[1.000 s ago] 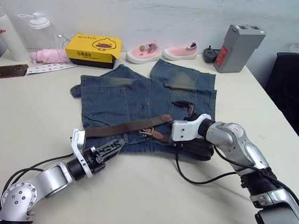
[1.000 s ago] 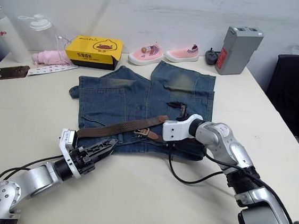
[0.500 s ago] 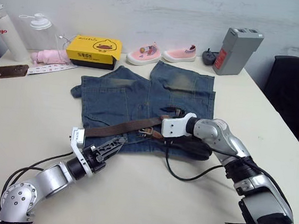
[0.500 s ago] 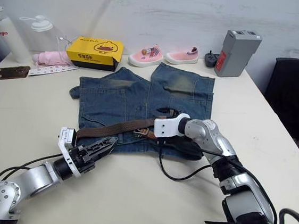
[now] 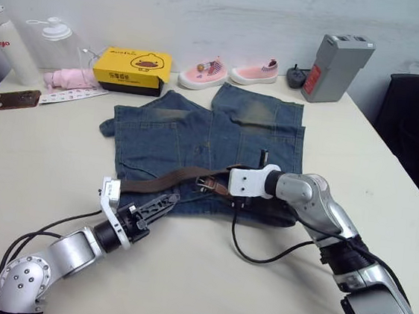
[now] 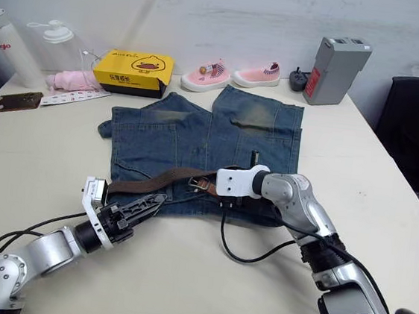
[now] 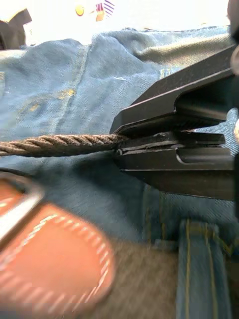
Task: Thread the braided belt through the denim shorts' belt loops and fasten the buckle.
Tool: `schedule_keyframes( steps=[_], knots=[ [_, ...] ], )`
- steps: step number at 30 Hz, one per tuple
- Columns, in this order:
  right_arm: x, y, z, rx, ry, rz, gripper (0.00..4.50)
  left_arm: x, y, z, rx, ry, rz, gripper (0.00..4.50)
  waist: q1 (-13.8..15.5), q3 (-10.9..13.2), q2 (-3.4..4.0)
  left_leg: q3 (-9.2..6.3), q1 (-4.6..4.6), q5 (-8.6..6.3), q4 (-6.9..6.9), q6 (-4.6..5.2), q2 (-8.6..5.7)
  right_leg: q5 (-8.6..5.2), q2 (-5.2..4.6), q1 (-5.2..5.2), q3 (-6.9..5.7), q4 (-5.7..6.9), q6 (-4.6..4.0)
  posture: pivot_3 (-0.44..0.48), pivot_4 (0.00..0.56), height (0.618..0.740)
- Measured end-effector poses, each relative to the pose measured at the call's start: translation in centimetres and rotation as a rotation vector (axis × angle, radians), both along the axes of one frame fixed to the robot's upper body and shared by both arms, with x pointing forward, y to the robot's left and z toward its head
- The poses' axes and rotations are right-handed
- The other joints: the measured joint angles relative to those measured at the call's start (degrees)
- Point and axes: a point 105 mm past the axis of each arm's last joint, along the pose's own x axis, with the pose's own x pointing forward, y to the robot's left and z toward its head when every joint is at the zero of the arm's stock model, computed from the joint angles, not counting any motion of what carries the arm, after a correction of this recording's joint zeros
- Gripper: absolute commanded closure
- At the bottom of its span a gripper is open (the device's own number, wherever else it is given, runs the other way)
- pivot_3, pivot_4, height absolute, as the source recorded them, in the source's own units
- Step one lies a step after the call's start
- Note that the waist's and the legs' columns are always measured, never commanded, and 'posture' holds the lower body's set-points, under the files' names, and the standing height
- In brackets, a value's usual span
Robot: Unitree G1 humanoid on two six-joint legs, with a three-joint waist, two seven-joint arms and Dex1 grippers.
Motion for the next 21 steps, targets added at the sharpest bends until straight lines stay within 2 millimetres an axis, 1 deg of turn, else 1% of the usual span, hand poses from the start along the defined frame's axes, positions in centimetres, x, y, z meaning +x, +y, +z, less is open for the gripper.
schedule_keyframes(
  steps=[3,4,5,7,10,12,16,21],
  knots=[
    [-1.3,2.0,2.1,0.064,-0.036,-0.014,4.42,0.4,-0.7,2.1,-0.024,-0.061,-0.020,1.87,0.05,-0.02,-0.06,-0.02,0.03,0.17,-0.17,-0.31,0.04,0.02,0.02,0.05,-0.03,-0.32,0.04,0.000,0.150,0.618],
    [-1.6,2.5,2.9,0.073,-0.068,-0.037,4.42,0.5,-1.0,2.9,-0.034,-0.079,-0.026,1.87,0.07,-0.01,-0.05,-0.02,0.08,0.20,-0.24,-0.35,0.04,0.03,0.01,0.12,-0.04,-0.43,0.05,0.000,0.150,0.618],
    [-1.8,2.7,3.2,0.078,-0.087,-0.063,4.42,0.4,-1.3,3.4,-0.042,-0.086,-0.031,1.87,0.08,0.01,-0.01,-0.01,0.15,0.20,-0.26,-0.35,0.03,0.03,0.02,0.18,-0.05,-0.44,0.06,0.000,0.150,0.618],
    [-2.1,3.1,3.2,0.084,-0.093,-0.097,4.42,0.4,-1.7,3.9,-0.056,-0.085,-0.042,1.87,0.11,0.03,0.00,-0.02,0.25,0.20,-0.26,-0.35,0.01,0.03,0.02,0.28,-0.05,-0.43,0.06,0.000,0.150,0.618],
    [-2.5,3.2,2.0,0.071,-0.065,-0.156,4.42,1.1,-2.0,4.1,-0.101,-0.060,0.007,1.87,0.56,0.11,-0.02,-0.01,0.21,0.21,-0.25,-0.36,-0.07,0.03,0.04,0.29,-0.05,-0.38,0.06,0.000,0.150,0.618],
    [-2.6,3.0,1.6,0.070,-0.056,-0.185,4.42,1.5,-2.0,4.3,-0.120,-0.043,0.041,1.87,0.93,0.14,-0.06,0.03,0.20,0.21,-0.23,-0.36,-0.06,0.03,0.04,0.30,-0.05,-0.41,0.06,0.000,0.150,0.618],
    [-2.8,3.2,1.8,0.074,-0.064,-0.203,4.42,2.6,-1.9,4.6,-0.165,-0.004,0.118,1.87,1.31,0.12,-0.16,0.08,0.22,0.21,-0.23,-0.37,-0.02,0.03,0.03,0.30,-0.06,-0.45,0.07,0.000,0.150,0.618],
    [-2.9,3.5,1.7,0.069,-0.066,-0.198,4.42,3.5,-1.7,3.9,-0.118,0.068,0.169,1.87,1.33,0.20,-0.20,0.09,0.22,0.22,-0.23,-0.39,-0.02,0.03,0.07,0.30,-0.06,-0.43,0.08,0.000,0.150,0.618]
  ],
)
